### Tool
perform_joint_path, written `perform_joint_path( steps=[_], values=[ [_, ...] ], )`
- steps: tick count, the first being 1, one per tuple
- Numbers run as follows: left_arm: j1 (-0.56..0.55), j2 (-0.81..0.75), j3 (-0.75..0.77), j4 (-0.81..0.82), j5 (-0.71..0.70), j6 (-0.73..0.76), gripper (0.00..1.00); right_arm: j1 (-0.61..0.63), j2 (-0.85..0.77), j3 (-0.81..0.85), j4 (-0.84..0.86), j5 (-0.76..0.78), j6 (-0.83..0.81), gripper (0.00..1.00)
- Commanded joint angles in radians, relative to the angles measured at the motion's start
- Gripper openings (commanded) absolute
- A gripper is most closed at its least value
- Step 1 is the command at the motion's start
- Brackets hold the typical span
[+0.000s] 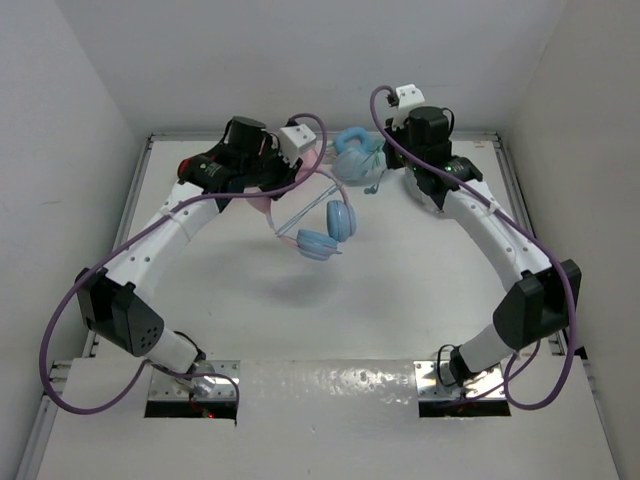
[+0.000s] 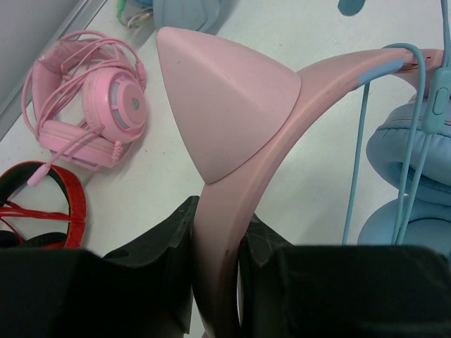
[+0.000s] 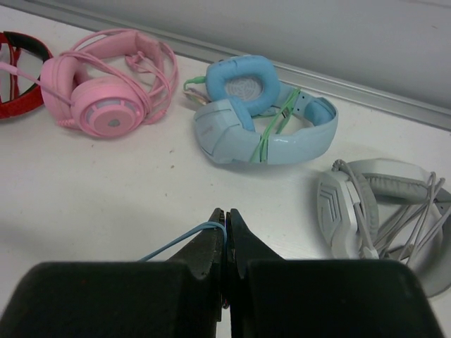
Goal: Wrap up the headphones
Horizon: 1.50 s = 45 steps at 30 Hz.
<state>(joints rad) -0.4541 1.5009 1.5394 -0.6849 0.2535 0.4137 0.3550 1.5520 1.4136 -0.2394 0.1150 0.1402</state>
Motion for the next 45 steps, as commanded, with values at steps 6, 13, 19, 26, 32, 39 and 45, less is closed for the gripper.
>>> perform_joint_path(
  steps=[6, 13, 19, 26, 32, 39, 45],
  values=[
    [-0.038, -0.034, 0.045, -0.03, 0.036, 0.022, 0.0, -0.025, 0.013, 0.154, 0.037, 0.048, -0.004, 0.0],
    [-0.04, 0.013, 0.093, -0.034, 0.095, 0.002, 0.0, -0.027, 0.033, 0.121, 0.048, 0.052, -0.016, 0.0],
    [-0.04, 0.038, 0.234, -0.111, 0.264, -0.046, 0.0, -0.034, 0.085, 0.076, 0.072, -0.162, 0.013, 0.0],
    [-0.038, 0.062, 0.375, -0.101, 0.388, -0.182, 0.0, -0.007, 0.091, -0.174, 0.44, -0.514, 0.242, 0.04],
    [-0.038, 0.094, 0.476, -0.071, 0.386, -0.282, 0.0, 0.073, 0.091, -0.288, 0.705, -0.526, 0.389, 0.12],
    [-0.038, 0.094, 0.484, -0.039, 0.395, -0.348, 0.0, 0.099, 0.099, -0.34, 0.841, -0.471, 0.467, 0.13],
    [-0.038, 0.099, 0.525, -0.044, 0.411, -0.368, 0.0, 0.101, 0.089, -0.401, 0.861, -0.414, 0.48, 0.22]
  ],
)
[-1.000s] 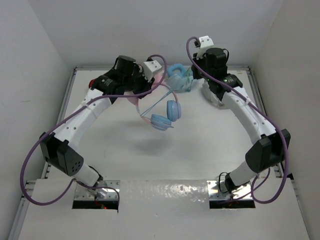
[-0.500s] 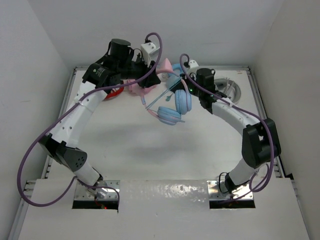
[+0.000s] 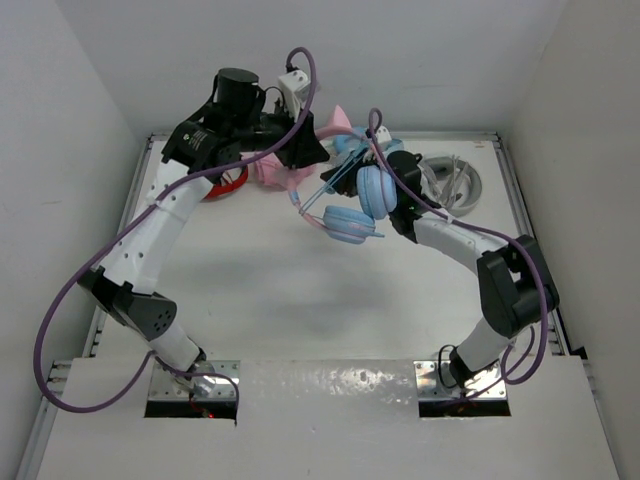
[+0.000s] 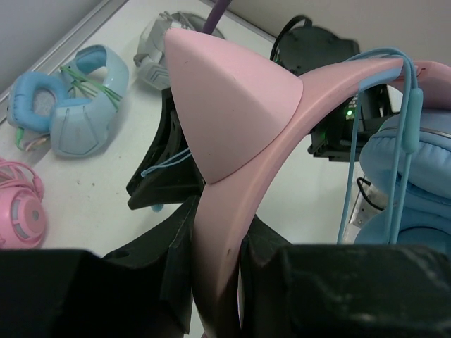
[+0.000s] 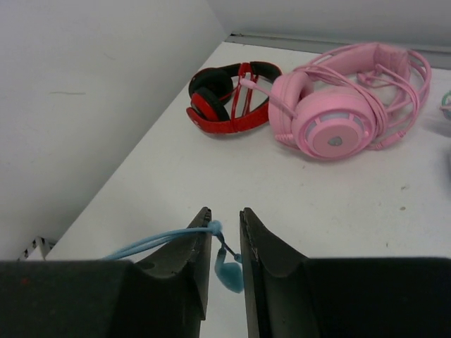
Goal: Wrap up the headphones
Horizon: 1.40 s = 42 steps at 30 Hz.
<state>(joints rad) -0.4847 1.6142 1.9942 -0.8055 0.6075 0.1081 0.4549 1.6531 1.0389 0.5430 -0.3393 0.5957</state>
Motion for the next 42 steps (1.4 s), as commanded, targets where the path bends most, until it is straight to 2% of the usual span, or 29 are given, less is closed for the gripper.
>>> perform_joint_path(
  steps=[1, 4, 5, 8, 12, 13, 17, 18, 23, 27, 30, 35, 39, 42],
  values=[
    [-0.008, -0.01, 0.074, 0.075, 0.063, -0.064, 0.0, 0.001, -0.015, -0.036, 0.081, 0.048, 0.026, 0.23],
    [-0.005, -0.005, 0.084, 0.072, 0.08, -0.079, 0.0, 0.001, -0.019, -0.056, 0.08, 0.069, 0.026, 0.19],
    [-0.006, -0.004, 0.086, 0.074, 0.084, -0.085, 0.0, 0.002, -0.024, -0.063, 0.081, 0.074, 0.026, 0.12],
    [-0.002, 0.0, 0.101, 0.081, 0.101, -0.11, 0.0, 0.001, -0.032, -0.086, 0.092, 0.103, 0.039, 0.0],
    [0.046, 0.006, 0.109, 0.144, 0.17, -0.256, 0.0, 0.001, -0.105, -0.166, 0.156, 0.17, 0.056, 0.0],
    [0.084, 0.004, 0.098, 0.175, 0.231, -0.293, 0.0, 0.001, -0.125, -0.189, 0.176, 0.204, 0.068, 0.0],
    [0.195, -0.014, -0.039, 0.382, 0.391, -0.54, 0.0, 0.031, -0.257, -0.318, 0.297, 0.318, 0.078, 0.0],
    [0.205, -0.019, -0.05, 0.429, 0.403, -0.573, 0.0, 0.047, -0.309, -0.323, 0.293, 0.335, 0.037, 0.0],
    [0.215, -0.025, -0.038, 0.387, 0.35, -0.545, 0.0, 0.201, -0.38, -0.289, 0.201, 0.393, -0.137, 0.0],
    [0.242, -0.028, -0.081, 0.483, 0.365, -0.709, 0.0, 0.304, -0.371, -0.274, 0.117, 0.431, -0.272, 0.0],
    [0.284, -0.031, -0.155, 0.649, 0.419, -0.881, 0.0, 0.361, -0.326, -0.252, 0.061, 0.448, -0.298, 0.0],
    [0.288, -0.033, -0.164, 0.59, 0.35, -0.854, 0.0, 0.442, -0.208, -0.16, -0.003, 0.485, -0.35, 0.0],
    [0.313, -0.02, -0.147, 0.441, 0.169, -0.754, 0.0, 0.569, -0.136, -0.057, -0.081, 0.54, -0.485, 0.0],
    [0.317, -0.013, -0.13, 0.381, 0.026, -0.697, 0.0, 0.617, -0.092, -0.022, -0.092, 0.548, -0.497, 0.0]
  ],
)
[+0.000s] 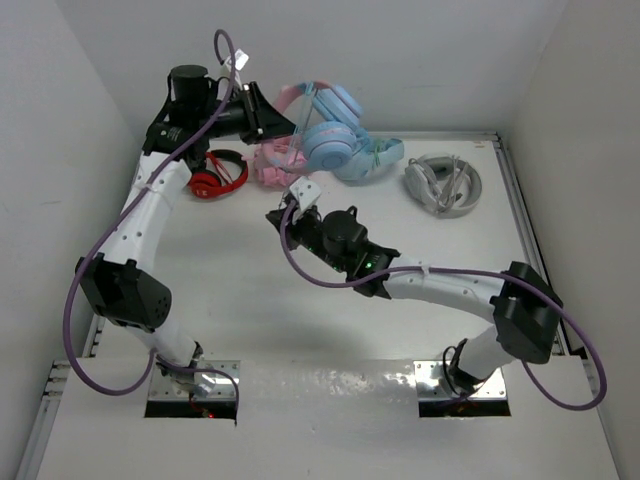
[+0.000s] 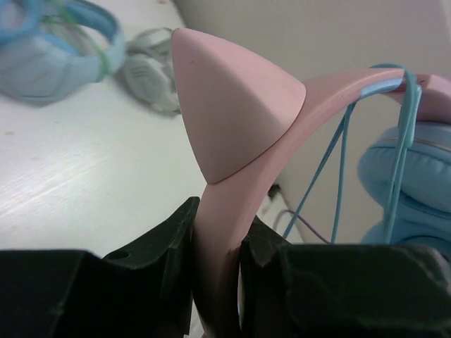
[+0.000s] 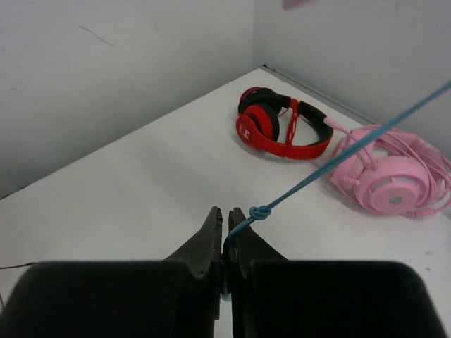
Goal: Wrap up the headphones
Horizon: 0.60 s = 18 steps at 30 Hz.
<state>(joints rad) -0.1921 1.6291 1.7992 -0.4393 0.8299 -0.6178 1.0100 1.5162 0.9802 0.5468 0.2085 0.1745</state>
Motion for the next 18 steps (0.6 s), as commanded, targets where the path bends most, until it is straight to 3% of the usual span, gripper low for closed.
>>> perform_joint_path(
  steps=[1, 6, 11, 12, 15, 18],
  values=[
    [0.025, -0.028, 0.065, -0.01, -0.225, 0.059, 0.0, 0.073, 0.056, 0.058, -0.097, 0.011, -0.079, 0.0],
    [0.023, -0.037, 0.045, -0.075, -0.501, 0.194, 0.0, 0.124, 0.097, 0.164, -0.183, 0.052, -0.101, 0.0],
    [0.008, -0.06, -0.032, -0.047, -0.664, 0.375, 0.0, 0.131, 0.125, 0.274, -0.339, -0.023, -0.078, 0.0],
    [-0.019, -0.067, -0.05, -0.039, -0.754, 0.416, 0.0, 0.131, 0.128, 0.297, -0.376, -0.038, -0.078, 0.0],
    [-0.095, -0.101, -0.159, 0.016, -0.956, 0.585, 0.0, 0.131, 0.147, 0.45, -0.603, -0.072, -0.099, 0.0],
    [-0.139, -0.127, -0.277, 0.094, -1.048, 0.786, 0.0, 0.128, 0.17, 0.581, -0.816, -0.026, -0.15, 0.0]
  ],
)
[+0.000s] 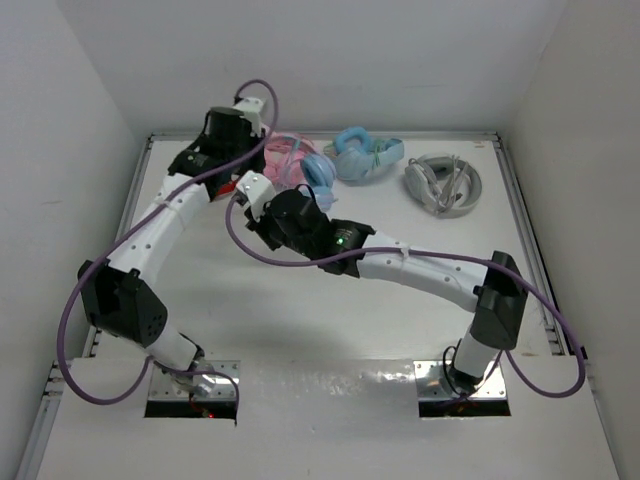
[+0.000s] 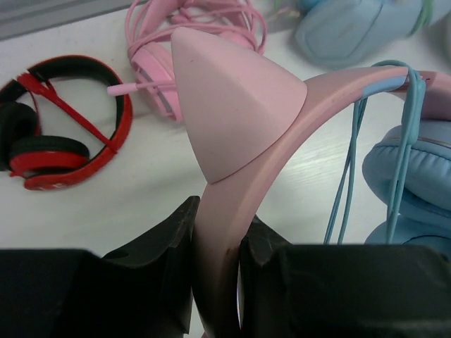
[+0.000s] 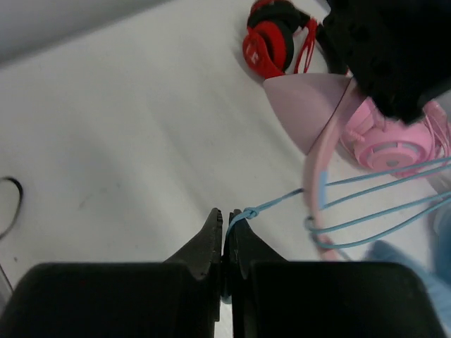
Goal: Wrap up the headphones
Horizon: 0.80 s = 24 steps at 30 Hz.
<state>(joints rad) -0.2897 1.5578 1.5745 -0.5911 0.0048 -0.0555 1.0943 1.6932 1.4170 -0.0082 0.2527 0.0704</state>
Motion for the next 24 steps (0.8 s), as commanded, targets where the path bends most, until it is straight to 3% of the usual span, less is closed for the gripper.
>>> perform_joint_path(
  steps=[1, 6, 9, 15, 24],
  values=[
    [-0.051, -0.062, -0.079, 0.258, -0.232, 0.259, 0.0, 0.045, 0.0, 0.176, -0.315, -0.04, -0.061, 0.0],
    [-0.081, -0.087, -0.177, 0.267, -0.213, 0.355, 0.0, 0.018, 0.056, 0.286, -0.507, 0.218, -0.231, 0.0],
    [-0.081, -0.097, -0.18, 0.255, -0.184, 0.338, 0.0, -0.022, 0.045, 0.239, -0.507, 0.244, -0.262, 0.0],
    [-0.083, -0.102, -0.171, 0.223, -0.12, 0.345, 0.0, -0.068, -0.044, 0.12, -0.339, 0.246, -0.277, 0.0],
    [-0.097, -0.09, -0.172, 0.14, 0.046, 0.33, 0.0, -0.079, -0.095, -0.001, -0.056, 0.209, -0.472, 0.0]
  ],
)
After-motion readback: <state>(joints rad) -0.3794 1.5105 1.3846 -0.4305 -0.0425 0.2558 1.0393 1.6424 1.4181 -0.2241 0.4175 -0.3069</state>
